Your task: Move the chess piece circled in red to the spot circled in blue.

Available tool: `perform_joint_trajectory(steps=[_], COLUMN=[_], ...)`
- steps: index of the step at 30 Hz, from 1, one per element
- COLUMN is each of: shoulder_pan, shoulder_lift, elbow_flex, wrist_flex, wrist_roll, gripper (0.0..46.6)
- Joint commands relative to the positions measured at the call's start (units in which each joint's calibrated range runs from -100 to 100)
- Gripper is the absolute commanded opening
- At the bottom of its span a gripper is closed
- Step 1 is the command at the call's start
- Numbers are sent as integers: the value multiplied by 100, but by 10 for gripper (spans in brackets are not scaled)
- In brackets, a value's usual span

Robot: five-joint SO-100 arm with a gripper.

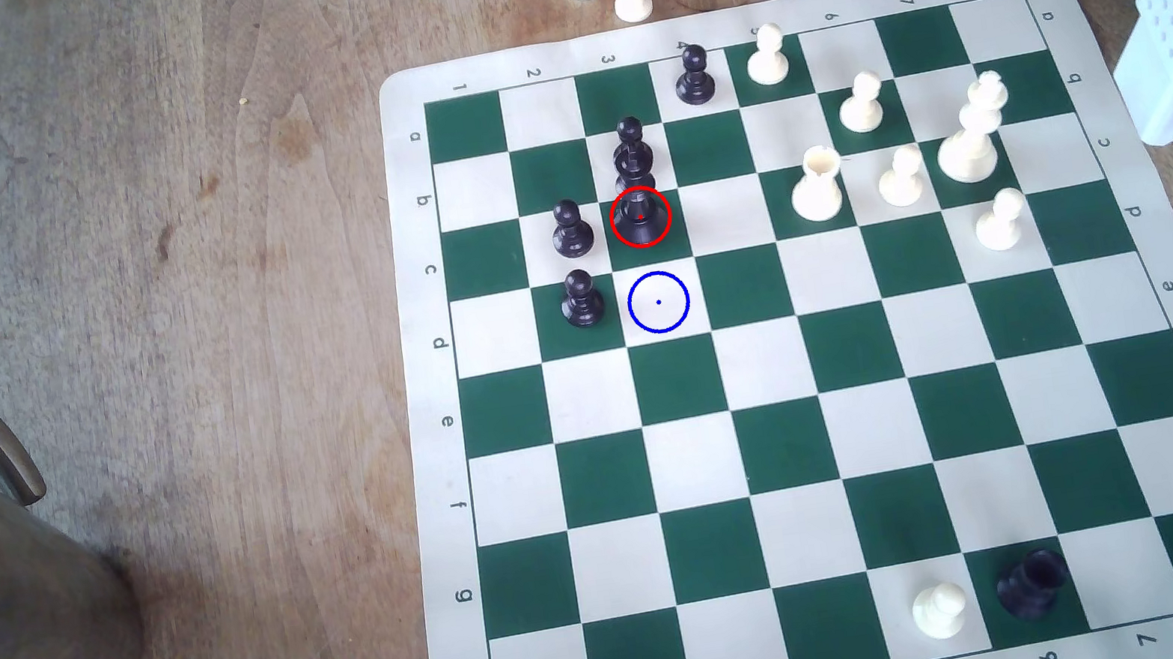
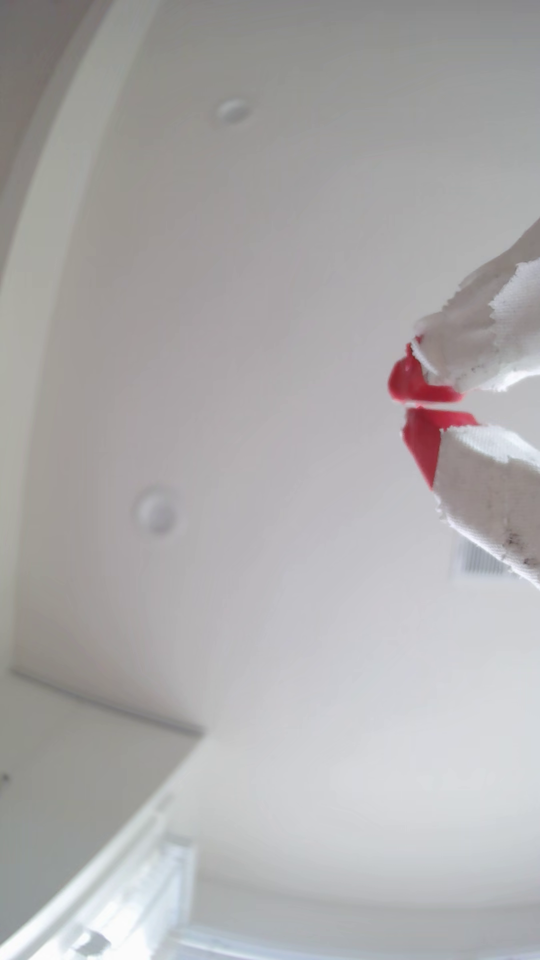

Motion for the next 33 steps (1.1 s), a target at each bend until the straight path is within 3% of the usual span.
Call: perform_joint_trajectory(steps=[1, 7, 17, 29, 33], shoulder_pan=[20, -207, -387, -473, -481], shoulder_lift=[5, 5, 14, 14, 14], elbow_flex=[99, -91, -2176, -3128, -3473], wrist_flex=[-167, 480, 3822, 4756, 6082], wrist_roll=[15, 20, 20, 15, 15], gripper=[2, 2, 2, 2, 2])
